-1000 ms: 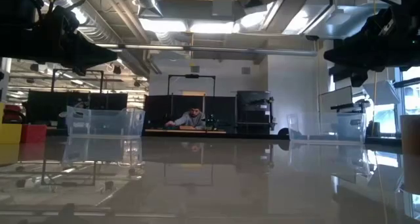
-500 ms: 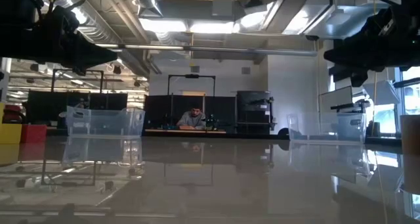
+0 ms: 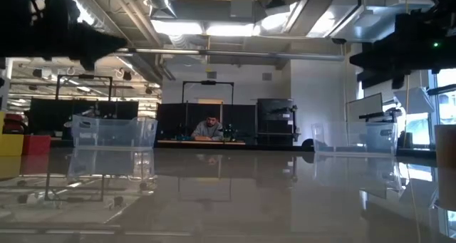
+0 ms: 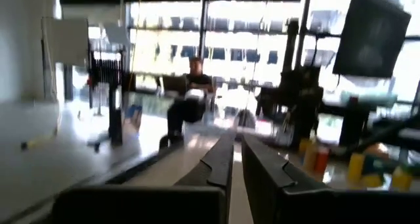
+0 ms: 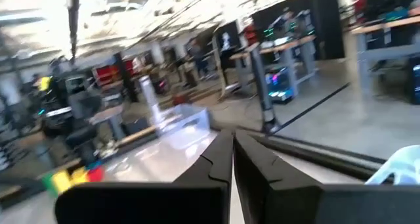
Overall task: Sort blocks by size
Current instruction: Put the left red cube block into the top left transparent bin
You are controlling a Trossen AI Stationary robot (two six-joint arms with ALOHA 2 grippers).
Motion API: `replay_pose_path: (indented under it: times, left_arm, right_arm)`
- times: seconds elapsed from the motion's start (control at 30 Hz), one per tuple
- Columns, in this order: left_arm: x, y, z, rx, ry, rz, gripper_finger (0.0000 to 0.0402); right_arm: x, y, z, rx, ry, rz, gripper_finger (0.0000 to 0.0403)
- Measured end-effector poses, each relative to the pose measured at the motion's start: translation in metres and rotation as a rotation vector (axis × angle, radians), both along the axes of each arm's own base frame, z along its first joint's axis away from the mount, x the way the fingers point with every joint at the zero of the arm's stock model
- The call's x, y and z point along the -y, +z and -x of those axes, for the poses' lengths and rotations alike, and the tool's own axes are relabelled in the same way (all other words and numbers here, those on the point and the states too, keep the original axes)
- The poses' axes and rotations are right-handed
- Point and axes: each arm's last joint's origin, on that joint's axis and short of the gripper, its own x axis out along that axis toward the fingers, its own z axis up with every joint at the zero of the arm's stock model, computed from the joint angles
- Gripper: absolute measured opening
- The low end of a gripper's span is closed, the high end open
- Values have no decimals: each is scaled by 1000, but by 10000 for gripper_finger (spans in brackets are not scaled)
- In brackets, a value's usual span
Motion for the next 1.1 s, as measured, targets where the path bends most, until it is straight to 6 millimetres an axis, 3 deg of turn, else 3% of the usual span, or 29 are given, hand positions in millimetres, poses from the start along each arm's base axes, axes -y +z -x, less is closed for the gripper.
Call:
replay_pose_path:
  times: [0.23, 0.47, 0.7, 0.87, 1.1]
  left_arm:
    - [2, 38, 6, 91, 22, -95, 21]
    - [-4, 86, -8, -191, 44, -5, 21]
    - [-14, 125, -34, -560, 69, 284, 21]
    - [-18, 126, -46, -796, 122, 526, 21]
    - [-19, 97, -52, -1026, 164, 724, 21]
  right_arm:
    - [0, 2, 1, -9, -27, 38, 17]
    - [1, 1, 1, -40, -51, 77, 17]
    - [1, -3, 0, -81, -47, 72, 17]
    - [1, -6, 0, -115, -44, 67, 17]
    - [1, -6, 0, -135, -48, 88, 17]
